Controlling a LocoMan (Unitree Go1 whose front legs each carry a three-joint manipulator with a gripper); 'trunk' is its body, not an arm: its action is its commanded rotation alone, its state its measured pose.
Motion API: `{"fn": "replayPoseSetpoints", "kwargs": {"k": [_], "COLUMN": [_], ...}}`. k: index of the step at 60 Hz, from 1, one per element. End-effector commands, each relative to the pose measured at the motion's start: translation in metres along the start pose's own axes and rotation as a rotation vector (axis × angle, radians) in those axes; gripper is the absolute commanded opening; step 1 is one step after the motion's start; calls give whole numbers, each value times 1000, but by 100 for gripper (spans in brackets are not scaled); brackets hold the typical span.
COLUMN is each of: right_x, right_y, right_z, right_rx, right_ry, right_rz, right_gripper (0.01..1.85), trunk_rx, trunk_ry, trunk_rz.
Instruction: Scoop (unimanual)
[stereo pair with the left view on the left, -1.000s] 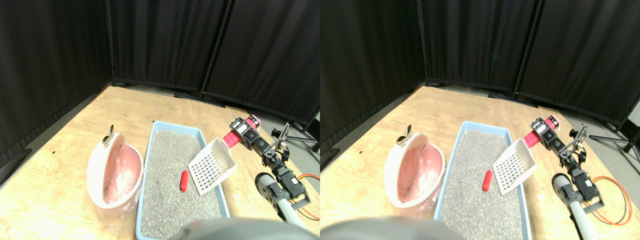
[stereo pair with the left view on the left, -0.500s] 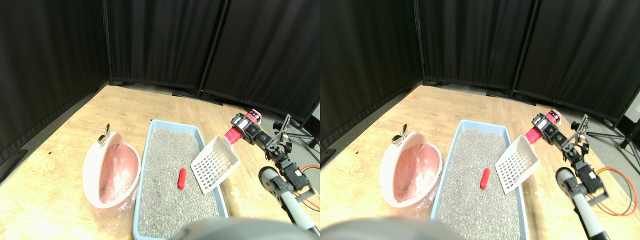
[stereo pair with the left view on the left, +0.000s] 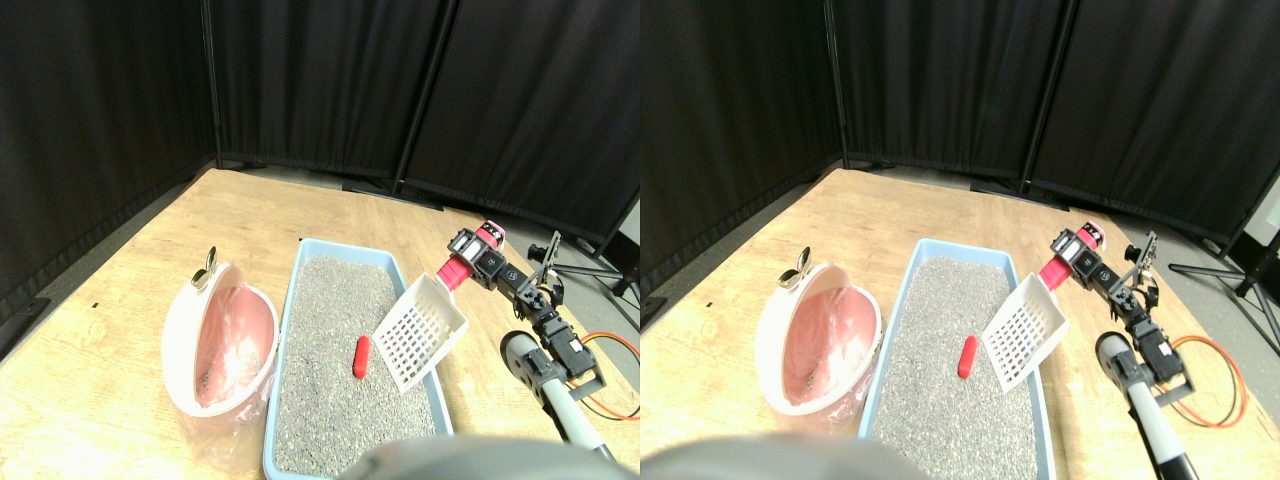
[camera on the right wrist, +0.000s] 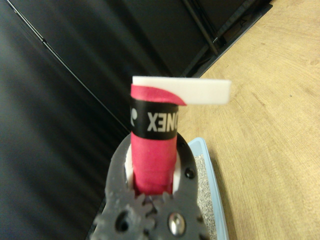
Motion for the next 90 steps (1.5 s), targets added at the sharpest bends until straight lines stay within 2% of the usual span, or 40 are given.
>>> {"fn": "replayPoseSetpoints", "kwargs": {"k": [1, 9, 14, 24, 29, 31, 32, 38, 40, 42, 44, 46, 47, 48, 50, 56, 63, 69, 72, 76, 80, 85, 87, 90], "right_x": [3, 6, 6, 5, 8, 10, 9, 10, 9, 9, 7, 8, 8, 7, 6, 1, -2, -3, -1, 2, 5, 9, 9, 9], "right_y": [-3, -4, -2, 14, 21, 26, 32, 45, 62, 66, 76, 90, 90, 96, 109, 120, 137, 146, 145, 137, 128, 114, 111, 106], "right_z": [3, 2, 2, 4, 0, -5, -5, -9, -19, -20, -23, -34, -34, -35, -41, -41, -50, -49, -48, -44, -37, -31, -28, -27], "right_rx": [-30, -38, -59, -50, -32, -20, -1, -5, 24, 34, 71, 66, 66, 94, 146, 185, 228, 256, 269, 281, 314, 420, 439, 453], "right_ry": [-23, -51, -58, 0, -11, -68, -14, 0, -10, -8, 37, -3, -3, 29, 50, 94, 61, 126, 105, 117, 109, 112, 112, 69], "right_rz": [-22, -18, 12, 21, 57, 84, 82, 109, 134, 135, 141, 181, 181, 172, 177, 196, 240, 229, 231, 205, 160, 41, 19, 22], "right_gripper": [6, 6, 6, 6, 6, 6, 6, 6, 6, 6, 6, 6, 6, 6, 6, 6, 6, 6, 6, 6, 6, 6, 6, 10], "trunk_rx": [-31, -41, -48, -55, -60, -61, -62, -70, -72, -74, -76, -80, -81, -85, -88, -93, -105, -107, -105, -104, -104, -102, -100, -98], "trunk_ry": [11, 14, 16, 20, 23, 23, 24, 28, 30, 34, 38, 40, 41, 42, 42, 46, 49, 48, 45, 44, 43, 37, 34, 32], "trunk_rz": [5, 4, 5, 11, 15, 16, 18, 22, 28, 30, 32, 34, 35, 37, 40, 47, 53, 65, 67, 66, 62, 60, 58, 55]}}
